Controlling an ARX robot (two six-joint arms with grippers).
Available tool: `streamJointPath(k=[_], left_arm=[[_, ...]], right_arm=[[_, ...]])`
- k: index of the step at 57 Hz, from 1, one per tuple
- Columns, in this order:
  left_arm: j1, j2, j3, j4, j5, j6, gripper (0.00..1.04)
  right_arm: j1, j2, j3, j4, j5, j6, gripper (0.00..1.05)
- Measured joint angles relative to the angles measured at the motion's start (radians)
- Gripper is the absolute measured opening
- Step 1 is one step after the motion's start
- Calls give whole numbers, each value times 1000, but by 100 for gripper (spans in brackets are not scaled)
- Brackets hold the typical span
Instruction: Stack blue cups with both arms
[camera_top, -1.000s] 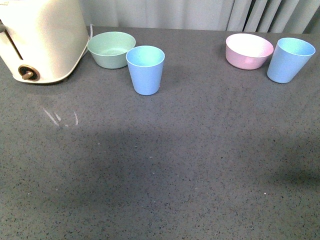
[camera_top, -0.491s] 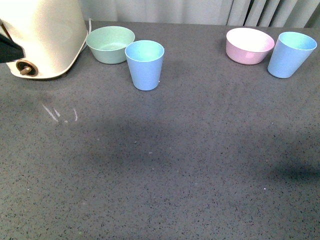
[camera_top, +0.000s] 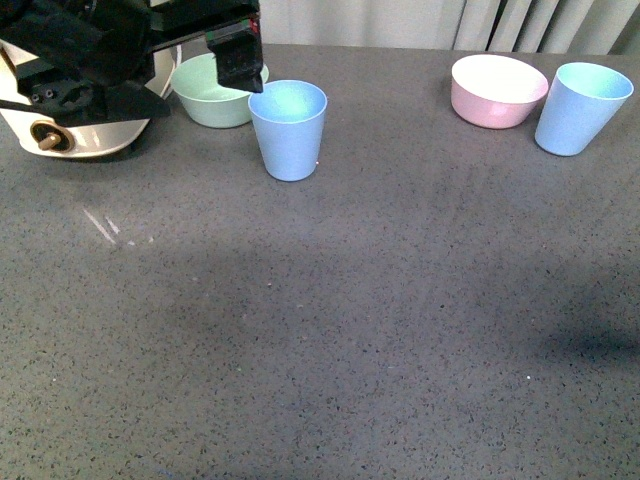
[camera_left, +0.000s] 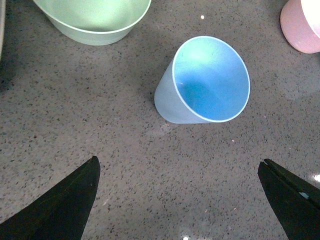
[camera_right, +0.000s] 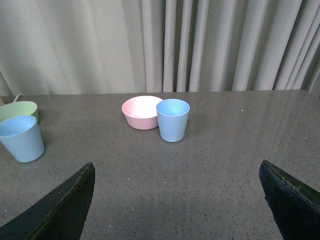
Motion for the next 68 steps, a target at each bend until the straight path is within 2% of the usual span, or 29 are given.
streamJointPath(k=[17,44,59,68], left_arm=[[-18,126,148,-66,-34,-31,96],[-52,356,460,-215,-181,-48,95],[-84,384,505,-266,-201,-42,61],[-106,401,526,-299,-206,-46,36]], right_arm=[[0,0,0,0,0,0,96],[0,0,0,0,0,0,96],[0,0,0,0,0,0,96],[0,0,0,0,0,0,96]])
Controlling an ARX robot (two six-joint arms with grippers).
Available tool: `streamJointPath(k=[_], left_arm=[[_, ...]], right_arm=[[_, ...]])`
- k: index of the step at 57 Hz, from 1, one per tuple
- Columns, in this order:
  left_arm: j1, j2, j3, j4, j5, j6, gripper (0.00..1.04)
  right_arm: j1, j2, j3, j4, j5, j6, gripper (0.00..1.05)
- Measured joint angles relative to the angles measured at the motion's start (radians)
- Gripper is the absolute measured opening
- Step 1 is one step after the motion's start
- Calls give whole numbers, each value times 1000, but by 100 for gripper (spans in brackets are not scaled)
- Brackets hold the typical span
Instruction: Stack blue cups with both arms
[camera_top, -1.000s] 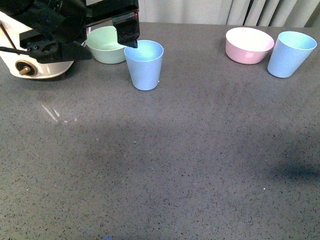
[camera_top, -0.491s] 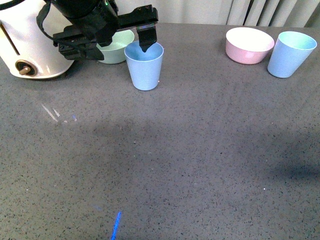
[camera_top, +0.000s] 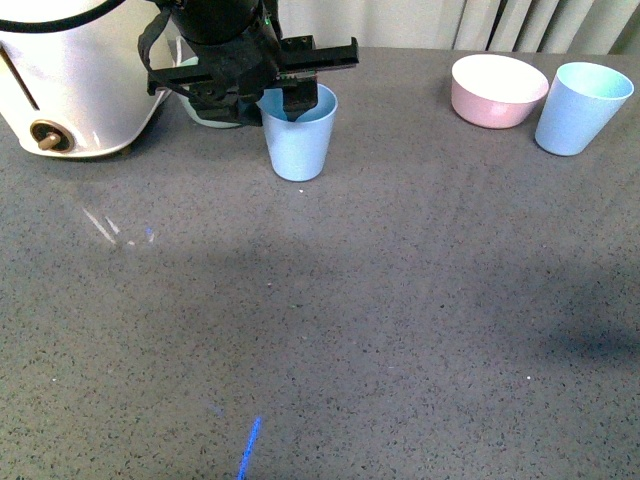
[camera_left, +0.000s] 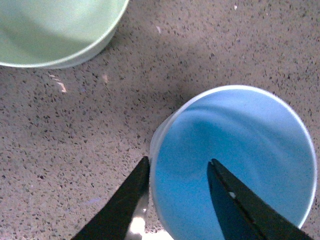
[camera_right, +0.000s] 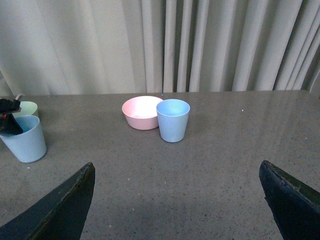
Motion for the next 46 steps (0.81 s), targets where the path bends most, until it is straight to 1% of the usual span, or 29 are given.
streamJointPath(k=[2,8,11,12,21,26,36,46], left_arm=[[-6,1,1,-6,-1,-3,29],[-21,-1,0,-11,-5,-8,14],[-37,-12,-12,-14,-7,-8,4],[-44,-19,-21,-14,-5,-14,2],[-104,-81,-89,-10,-5,-15,2],[-152,-114,-117,-8,-2,-25,2],[-218,-127,-152,-4,-2,-33,2],[-246,-127,-165,-15,-11,-31,2]], right_arm=[[0,0,0,0,0,0,96],[0,0,0,0,0,0,96],[0,0,0,0,0,0,96],[0,0,0,0,0,0,96],[0,0,0,0,0,0,96],[0,0,0,0,0,0,96],[0,0,0,0,0,0,96],[0,0,0,0,0,0,96]])
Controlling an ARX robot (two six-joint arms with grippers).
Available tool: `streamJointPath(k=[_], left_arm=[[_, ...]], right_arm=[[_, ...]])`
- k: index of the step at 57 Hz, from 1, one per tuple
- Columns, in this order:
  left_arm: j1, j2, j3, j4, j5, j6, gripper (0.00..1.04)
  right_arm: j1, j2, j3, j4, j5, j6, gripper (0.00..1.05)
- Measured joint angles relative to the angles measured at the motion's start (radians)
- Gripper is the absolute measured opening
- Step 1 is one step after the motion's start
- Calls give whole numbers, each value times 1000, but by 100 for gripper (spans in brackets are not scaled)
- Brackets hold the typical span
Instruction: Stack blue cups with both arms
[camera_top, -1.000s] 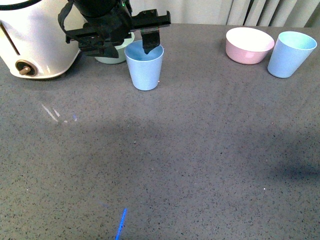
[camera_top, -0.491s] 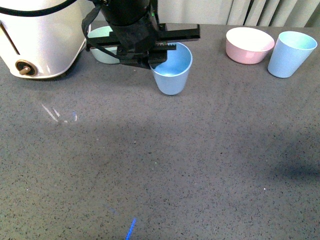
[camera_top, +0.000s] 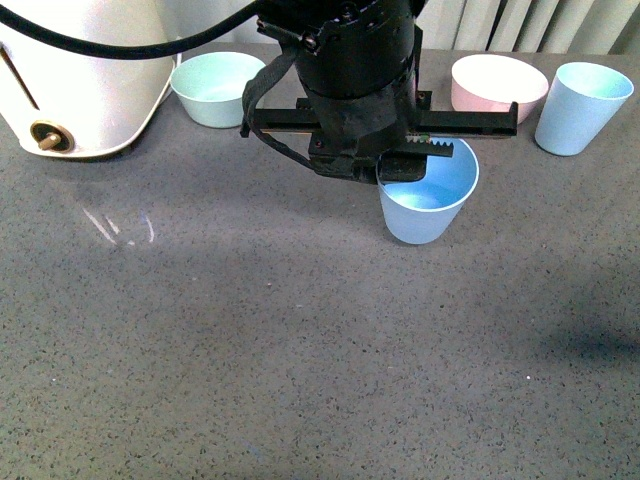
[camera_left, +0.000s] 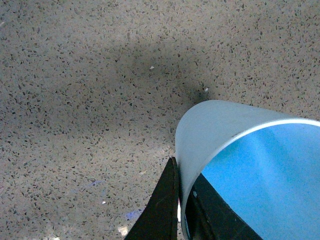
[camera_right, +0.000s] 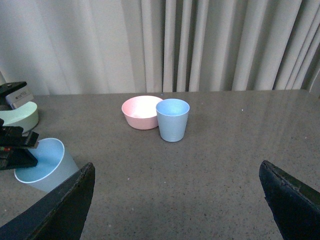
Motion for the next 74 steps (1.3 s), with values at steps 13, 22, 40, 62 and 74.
streamJointPath(k=[13,22,40,62,74], left_arm=[[-11,8,-2,-2,-2,3,14],[-12,16,-2,-2,-1,0,35],[-15,17,-18,22,14,-25,90],[15,-2,-20,45,25,-42,96],[40,-39,-30,57,25,-41,96]], right_arm=[[0,0,0,0,0,0,96],[0,0,0,0,0,0,96],[0,0,0,0,0,0,96],[0,0,0,0,0,0,96],[0,0,0,0,0,0,96]])
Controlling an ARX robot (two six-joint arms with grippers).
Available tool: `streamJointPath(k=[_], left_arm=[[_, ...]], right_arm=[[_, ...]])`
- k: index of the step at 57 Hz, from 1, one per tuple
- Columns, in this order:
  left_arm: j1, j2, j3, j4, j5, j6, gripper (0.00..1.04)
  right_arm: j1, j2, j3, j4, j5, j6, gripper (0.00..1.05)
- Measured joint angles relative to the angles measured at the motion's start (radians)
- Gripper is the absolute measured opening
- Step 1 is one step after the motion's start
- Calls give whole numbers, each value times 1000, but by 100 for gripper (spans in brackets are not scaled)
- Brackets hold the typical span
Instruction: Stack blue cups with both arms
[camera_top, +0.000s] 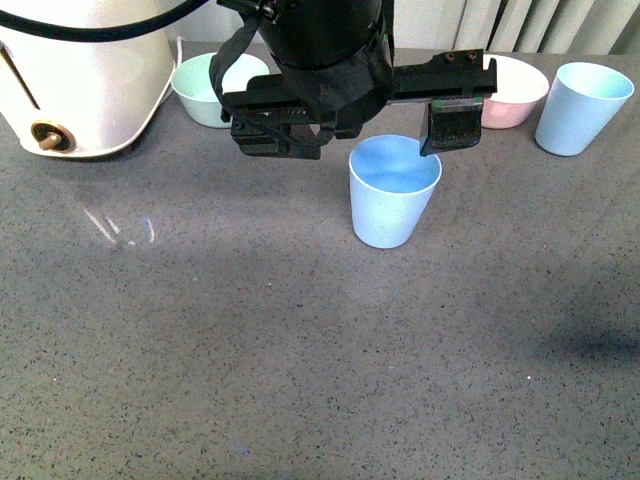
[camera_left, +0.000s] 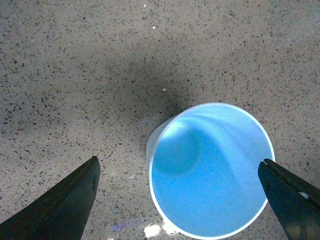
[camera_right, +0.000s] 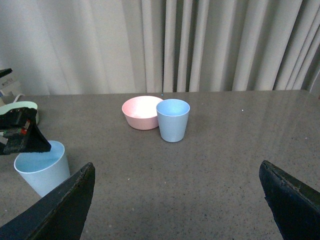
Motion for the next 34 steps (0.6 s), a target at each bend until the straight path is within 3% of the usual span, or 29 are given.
streamJointPath(k=[7,20,22,25,29,34], left_arm=[[6,-36,-22,31,2,0,96],[38,-211,-169,274,23,-3,96],[37,-224,-199,364,-61,31,93],[41,-250,-301,628,-268,129,84],[62,-292,-460,902,-430,261,73],[116,-371,-658,1147,-462,354,59]], right_arm=[[0,0,0,0,0,0,96],[0,0,0,0,0,0,96],[0,0,0,0,0,0,96],[0,0,0,0,-2,0,96],[0,0,0,0,-1,0,96],[0,0,0,0,1,0,96]])
